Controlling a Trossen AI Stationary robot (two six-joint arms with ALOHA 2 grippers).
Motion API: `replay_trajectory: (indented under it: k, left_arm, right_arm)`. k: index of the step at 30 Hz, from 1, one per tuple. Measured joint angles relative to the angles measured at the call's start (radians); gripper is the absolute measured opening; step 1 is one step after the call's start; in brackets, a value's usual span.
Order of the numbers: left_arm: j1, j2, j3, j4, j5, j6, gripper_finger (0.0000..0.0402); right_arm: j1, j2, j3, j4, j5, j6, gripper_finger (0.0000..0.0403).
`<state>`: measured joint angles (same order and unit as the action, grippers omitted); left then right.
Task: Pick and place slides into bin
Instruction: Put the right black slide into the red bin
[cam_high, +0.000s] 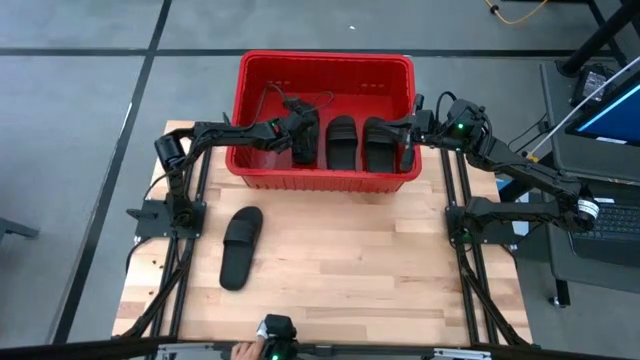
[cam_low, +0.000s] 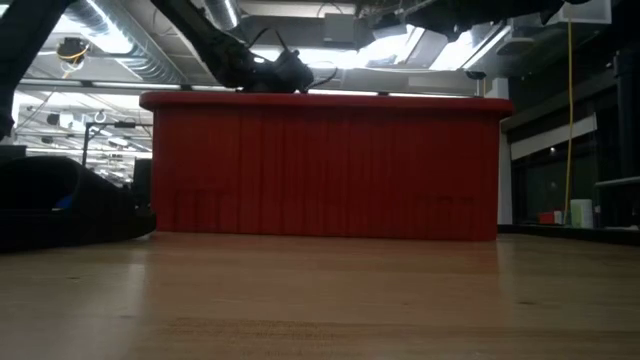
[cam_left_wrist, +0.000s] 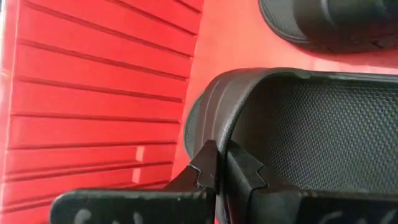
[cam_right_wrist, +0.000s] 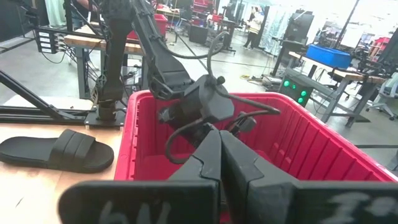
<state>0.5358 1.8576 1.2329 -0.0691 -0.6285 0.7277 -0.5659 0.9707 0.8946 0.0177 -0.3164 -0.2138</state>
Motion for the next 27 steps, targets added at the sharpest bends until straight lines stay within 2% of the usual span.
replay_trajectory:
  k: [4, 8, 23, 27]
  left_arm:
    - [-0.004, 0.0, 0.0, 0.049, 0.008, 0.009, 0.0004]
    - [-0.005, 0.0, 0.0, 0.051, 0.084, 0.015, 0.0004]
    - [0.009, 0.032, 0.0, 0.078, 0.087, 0.0, 0.0004]
    - [0.005, 0.061, -0.001, 0.121, 0.068, 0.061, 0.0004]
  right_arm:
    - [0.0, 0.0, 0.0, 0.0, 0.0, -0.001, 0.0006]
    - [0.0, 0.0, 0.0, 0.0, 0.0, 0.0, 0.0006]
    - [0.0, 0.0, 0.0, 0.0, 0.0, 0.0, 0.0006]
    - [0.0, 0.0, 0.0, 0.0, 0.0, 0.0, 0.0006]
